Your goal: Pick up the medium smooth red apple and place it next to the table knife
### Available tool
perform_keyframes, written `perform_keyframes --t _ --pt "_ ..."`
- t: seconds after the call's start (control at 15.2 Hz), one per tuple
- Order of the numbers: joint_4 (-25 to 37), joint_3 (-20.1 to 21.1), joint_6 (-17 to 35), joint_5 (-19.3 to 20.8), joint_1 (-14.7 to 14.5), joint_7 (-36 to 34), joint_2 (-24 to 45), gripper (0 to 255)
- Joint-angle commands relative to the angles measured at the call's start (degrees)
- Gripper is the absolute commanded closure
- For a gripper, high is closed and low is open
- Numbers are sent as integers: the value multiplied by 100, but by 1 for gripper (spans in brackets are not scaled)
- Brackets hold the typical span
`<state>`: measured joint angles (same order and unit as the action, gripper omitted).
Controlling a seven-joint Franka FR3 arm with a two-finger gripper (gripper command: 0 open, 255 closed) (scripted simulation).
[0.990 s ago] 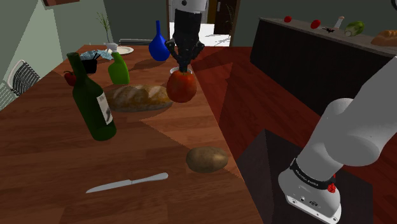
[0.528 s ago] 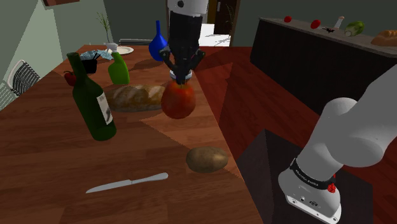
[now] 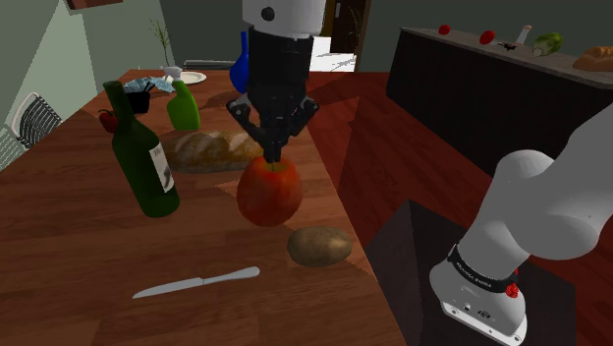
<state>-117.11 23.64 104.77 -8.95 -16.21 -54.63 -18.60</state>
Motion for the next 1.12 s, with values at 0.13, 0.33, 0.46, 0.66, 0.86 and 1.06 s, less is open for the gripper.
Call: perform_keyframes --t 0.13,0.33,0.46,0.66,0.86,1.06 --pt "108 403 -6 -51 -190 -589 41 255" --pt "247 721 -5 -49 -316 -1042 140 255" --pt "90 735 148 -60 -323 -1035 135 255" --pt "-136 759 379 -74 -334 -1028 139 255" --pt "-352 786 610 -83 -342 -1025 156 255" --pt "-557 816 843 -87 -350 -1027 185 255"
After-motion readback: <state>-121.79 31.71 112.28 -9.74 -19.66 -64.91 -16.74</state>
